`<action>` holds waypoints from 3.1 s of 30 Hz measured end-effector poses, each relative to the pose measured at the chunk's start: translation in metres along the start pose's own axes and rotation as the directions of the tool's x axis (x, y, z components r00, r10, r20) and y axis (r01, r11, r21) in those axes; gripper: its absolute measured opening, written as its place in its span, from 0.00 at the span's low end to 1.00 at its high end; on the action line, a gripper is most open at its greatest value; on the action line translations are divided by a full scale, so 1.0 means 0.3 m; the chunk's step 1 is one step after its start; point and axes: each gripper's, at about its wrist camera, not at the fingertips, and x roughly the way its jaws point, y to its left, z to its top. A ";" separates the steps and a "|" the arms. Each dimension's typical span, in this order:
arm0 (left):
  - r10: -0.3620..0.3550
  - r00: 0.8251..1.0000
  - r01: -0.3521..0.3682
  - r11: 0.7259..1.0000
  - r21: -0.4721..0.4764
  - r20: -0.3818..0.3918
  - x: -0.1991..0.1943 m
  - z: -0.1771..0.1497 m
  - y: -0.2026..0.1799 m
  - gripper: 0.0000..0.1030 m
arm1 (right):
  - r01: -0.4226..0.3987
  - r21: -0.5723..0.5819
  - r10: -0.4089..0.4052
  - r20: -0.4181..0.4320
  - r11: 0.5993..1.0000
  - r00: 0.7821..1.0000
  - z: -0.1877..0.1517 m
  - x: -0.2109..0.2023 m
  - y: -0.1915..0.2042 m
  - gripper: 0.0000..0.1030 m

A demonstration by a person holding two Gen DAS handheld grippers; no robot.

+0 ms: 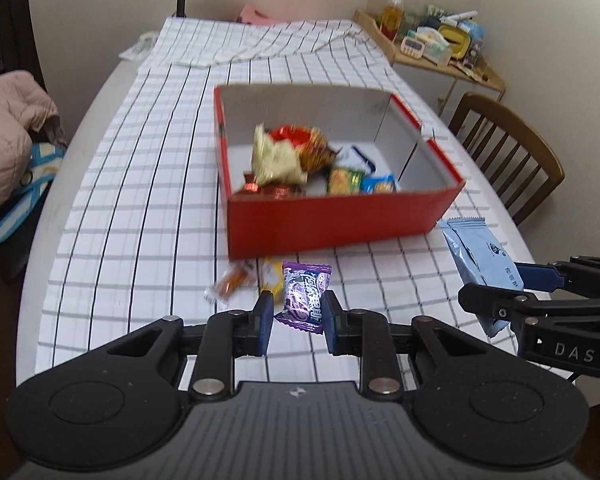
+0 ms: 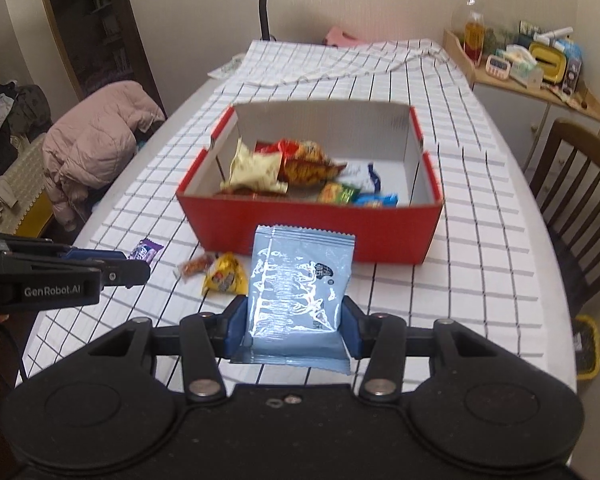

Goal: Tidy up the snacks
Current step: 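Carry both snacks over the box and lower them toward its inside, then open the left tool to drop the purple candy while the right releases the light-blue packet, then withdraw both tools from the box toward the yellow M&M's bag and orange snack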

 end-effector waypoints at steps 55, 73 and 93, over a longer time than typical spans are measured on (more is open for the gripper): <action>0.152 0.969 -0.160 0.987 -0.022 -0.197 0.649 0.442 -0.191 0.24 | -0.007 -0.195 -0.022 -0.142 0.981 0.990 0.458 0.601 -0.288 0.45; 0.152 0.950 -0.166 0.986 -0.030 -0.271 0.730 0.402 -0.158 0.28 | 0.005 -0.251 -0.049 -0.172 0.968 0.984 0.449 0.643 -0.277 0.46; 0.088 0.985 -0.102 0.991 -0.089 -0.146 0.488 0.360 -0.114 0.31 | -0.020 -0.155 0.009 -0.073 0.988 0.997 0.429 0.397 -0.264 0.58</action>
